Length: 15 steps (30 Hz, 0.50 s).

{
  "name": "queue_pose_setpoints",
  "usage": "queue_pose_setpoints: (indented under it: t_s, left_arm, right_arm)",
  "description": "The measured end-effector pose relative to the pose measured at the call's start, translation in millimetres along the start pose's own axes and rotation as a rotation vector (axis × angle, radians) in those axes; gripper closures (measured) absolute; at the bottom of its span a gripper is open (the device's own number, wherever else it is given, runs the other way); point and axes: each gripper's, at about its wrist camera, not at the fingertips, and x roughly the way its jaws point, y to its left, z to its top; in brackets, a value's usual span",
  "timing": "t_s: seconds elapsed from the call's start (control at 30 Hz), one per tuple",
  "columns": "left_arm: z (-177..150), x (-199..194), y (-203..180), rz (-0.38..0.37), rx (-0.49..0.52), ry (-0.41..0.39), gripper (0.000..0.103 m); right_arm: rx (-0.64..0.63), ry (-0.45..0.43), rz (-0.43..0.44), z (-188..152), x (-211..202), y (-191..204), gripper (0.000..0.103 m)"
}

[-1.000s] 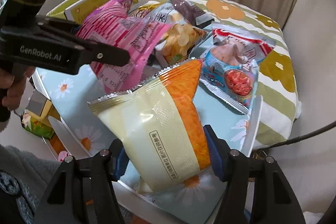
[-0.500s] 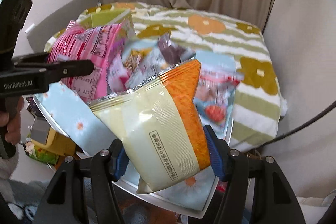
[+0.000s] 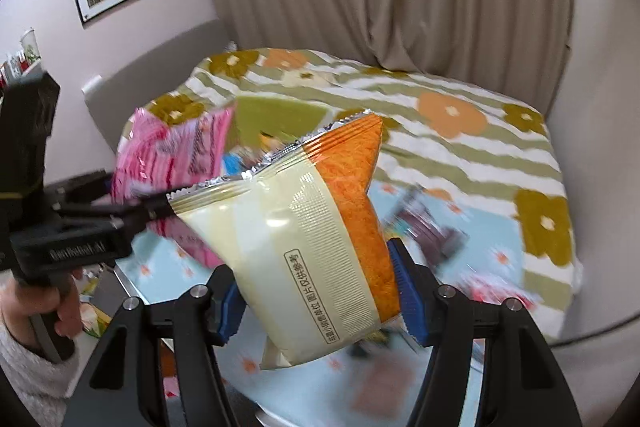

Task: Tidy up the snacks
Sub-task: 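Carry both bags into the green box and open both tools to release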

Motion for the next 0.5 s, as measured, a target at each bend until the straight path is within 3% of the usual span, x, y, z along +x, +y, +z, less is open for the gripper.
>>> queue_pose_setpoints:
  t_s: [0.23, 0.5]
  left_arm:
    - [19, 37, 88, 0.014, -0.027, 0.077, 0.037]
    - [12, 94, 125, -0.062, 0.026, 0.217, 0.037]
  right_arm:
    - [0.058, 0.021, 0.035, 47, 58, 43, 0.043]
    - [0.169, 0.078, -0.008, 70, 111, 67, 0.043]
